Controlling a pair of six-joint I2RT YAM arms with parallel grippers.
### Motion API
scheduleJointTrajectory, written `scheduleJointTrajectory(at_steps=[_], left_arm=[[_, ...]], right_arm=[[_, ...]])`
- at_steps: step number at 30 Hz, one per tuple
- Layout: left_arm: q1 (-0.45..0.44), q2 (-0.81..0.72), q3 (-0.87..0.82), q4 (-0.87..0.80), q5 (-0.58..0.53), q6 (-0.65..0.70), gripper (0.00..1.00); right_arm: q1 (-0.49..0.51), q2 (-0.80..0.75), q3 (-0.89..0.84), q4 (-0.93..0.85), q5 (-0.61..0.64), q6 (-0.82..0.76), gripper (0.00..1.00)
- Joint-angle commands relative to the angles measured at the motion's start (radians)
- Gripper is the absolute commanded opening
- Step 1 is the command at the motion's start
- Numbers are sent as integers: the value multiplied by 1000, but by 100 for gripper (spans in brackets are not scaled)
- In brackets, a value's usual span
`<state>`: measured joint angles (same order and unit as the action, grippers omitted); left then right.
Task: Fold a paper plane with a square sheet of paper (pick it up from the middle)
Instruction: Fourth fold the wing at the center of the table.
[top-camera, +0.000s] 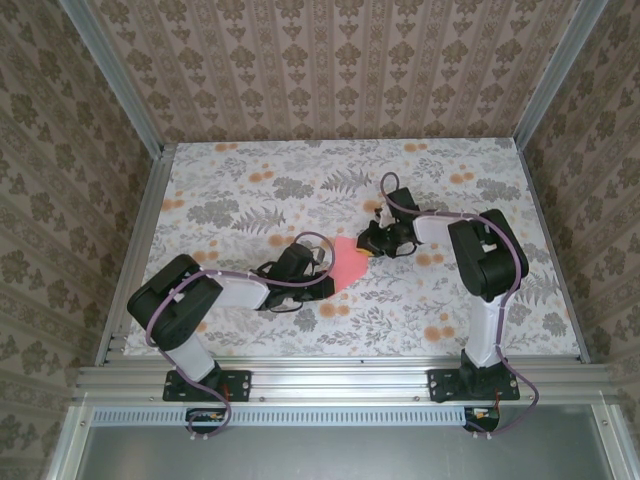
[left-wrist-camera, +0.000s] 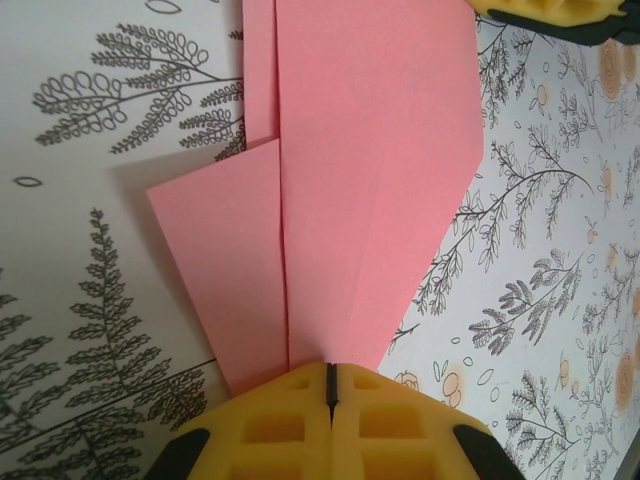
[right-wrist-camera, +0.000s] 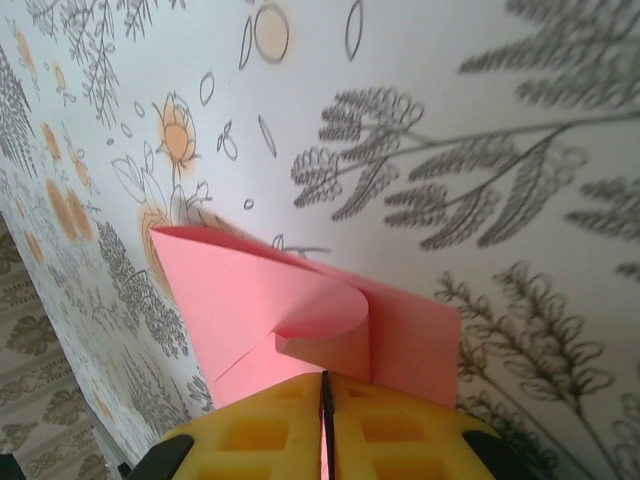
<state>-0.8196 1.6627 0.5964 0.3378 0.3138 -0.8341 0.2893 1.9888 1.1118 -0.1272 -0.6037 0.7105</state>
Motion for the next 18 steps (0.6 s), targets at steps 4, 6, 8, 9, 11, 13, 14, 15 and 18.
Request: scheduleJointTrajectory(at_steps=[4, 6, 8, 9, 11, 13, 14, 15, 18], left_arm=[[-19, 59, -36, -184, -12, 18, 0], [-19, 61, -32, -184, -12, 19, 0], [-19, 62, -30, -184, -12, 20, 0], [-20, 62, -30, -184, -10, 20, 0], [-21, 63, -29, -184, -12, 21, 0], [-21, 62, -27, -184, -10, 21, 0], [-20, 60, -27, -183, -12, 20, 0], [-20, 59, -27, -183, -12, 22, 0], [-22, 51, -21, -184, -10, 23, 0]], right_arm=[[-66, 67, 58, -21, 87, 12, 12], [-77, 66, 75, -34, 85, 10, 13], [-84, 60, 89, -45, 87, 7, 14], [-90, 57, 102, -55, 81, 2, 14], [-100, 54, 129, -82, 78, -9, 15], [-109, 41, 142, -95, 71, -16, 15], [-109, 26, 142, -99, 68, -19, 15], [-107, 9, 137, -101, 66, -22, 15], [-98, -65, 90, -87, 52, -26, 15]])
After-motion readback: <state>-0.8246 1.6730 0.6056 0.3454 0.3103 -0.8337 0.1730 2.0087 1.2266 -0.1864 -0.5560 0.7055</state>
